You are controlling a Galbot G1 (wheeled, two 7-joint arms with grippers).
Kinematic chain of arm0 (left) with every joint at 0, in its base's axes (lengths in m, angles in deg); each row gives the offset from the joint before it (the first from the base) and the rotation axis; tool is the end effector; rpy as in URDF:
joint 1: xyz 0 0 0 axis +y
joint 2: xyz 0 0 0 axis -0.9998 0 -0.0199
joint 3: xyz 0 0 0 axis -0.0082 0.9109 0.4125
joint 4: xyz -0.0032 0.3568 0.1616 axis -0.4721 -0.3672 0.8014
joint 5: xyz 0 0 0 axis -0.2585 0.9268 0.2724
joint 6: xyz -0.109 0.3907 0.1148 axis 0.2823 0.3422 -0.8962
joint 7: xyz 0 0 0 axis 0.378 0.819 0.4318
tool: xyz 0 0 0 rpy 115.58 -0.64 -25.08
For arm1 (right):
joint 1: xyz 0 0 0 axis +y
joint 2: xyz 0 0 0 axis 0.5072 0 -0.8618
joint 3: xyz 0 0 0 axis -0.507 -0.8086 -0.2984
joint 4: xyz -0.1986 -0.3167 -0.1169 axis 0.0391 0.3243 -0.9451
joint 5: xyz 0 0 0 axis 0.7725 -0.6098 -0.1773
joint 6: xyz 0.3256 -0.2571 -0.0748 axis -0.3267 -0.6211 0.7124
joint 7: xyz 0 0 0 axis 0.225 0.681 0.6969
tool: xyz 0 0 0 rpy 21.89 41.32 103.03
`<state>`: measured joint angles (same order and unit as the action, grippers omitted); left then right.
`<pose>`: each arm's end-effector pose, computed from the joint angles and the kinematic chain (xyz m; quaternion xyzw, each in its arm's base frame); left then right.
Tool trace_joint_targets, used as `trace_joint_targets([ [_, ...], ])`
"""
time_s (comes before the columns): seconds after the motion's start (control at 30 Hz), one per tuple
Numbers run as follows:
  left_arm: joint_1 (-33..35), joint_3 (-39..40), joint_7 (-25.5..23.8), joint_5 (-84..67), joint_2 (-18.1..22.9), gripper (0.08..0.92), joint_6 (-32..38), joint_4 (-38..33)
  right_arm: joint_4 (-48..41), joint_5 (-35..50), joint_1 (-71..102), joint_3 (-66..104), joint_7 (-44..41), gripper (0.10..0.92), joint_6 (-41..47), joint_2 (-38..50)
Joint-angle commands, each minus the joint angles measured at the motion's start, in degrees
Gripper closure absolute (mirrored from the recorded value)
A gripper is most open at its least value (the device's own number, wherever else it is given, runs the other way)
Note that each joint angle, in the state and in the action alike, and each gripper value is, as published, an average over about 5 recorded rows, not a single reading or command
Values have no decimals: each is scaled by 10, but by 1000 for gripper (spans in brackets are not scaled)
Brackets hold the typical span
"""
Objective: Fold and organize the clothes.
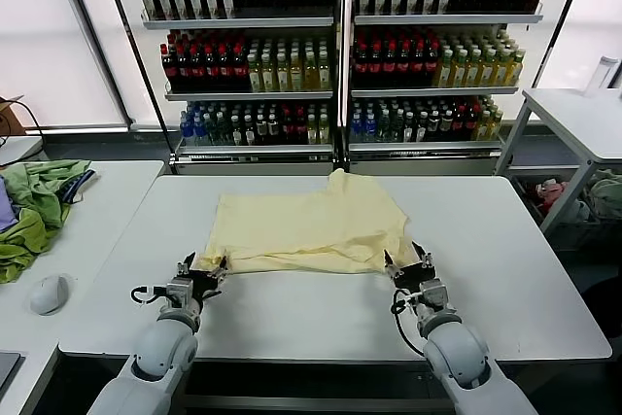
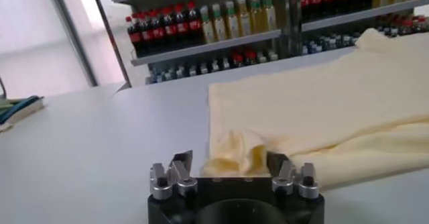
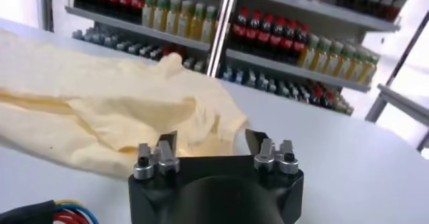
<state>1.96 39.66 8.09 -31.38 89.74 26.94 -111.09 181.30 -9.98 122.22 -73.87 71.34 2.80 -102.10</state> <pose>0.4050 0.0664 -0.3694 0.0129 -0.9734 -0.0920 0.2093 0.3856 -0.0158 -0.3518 0.0670 -0.9761 0.0930 0.1846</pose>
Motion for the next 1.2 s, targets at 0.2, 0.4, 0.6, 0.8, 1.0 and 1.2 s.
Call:
trace_joint_targets([
  [0.2, 2, -1, -6, -32, 3, 459, -20, 13, -29, 72, -5, -4, 7, 416, 32, -4],
  [0.4, -1, 0, -31, -76, 2, 632, -36, 9, -35, 104, -15, -9, 7, 588, 37, -3],
  [0.6, 2, -1, -42, -107, -6, 804, -47, -2, -27, 114, -8, -7, 7, 738, 40, 4],
  [0.8, 34, -9, -42, -128, -21, 873, -60, -46, 9, 117, 18, 3, 7, 843, 42, 23],
  [1.0, 93, -23, -33, -130, -34, 873, -71, -122, 81, 118, 74, 28, 9, 874, 50, 58],
  [1.2, 187, -44, -21, -121, -35, 873, -86, -217, 187, 108, 198, 88, 10, 874, 58, 78],
])
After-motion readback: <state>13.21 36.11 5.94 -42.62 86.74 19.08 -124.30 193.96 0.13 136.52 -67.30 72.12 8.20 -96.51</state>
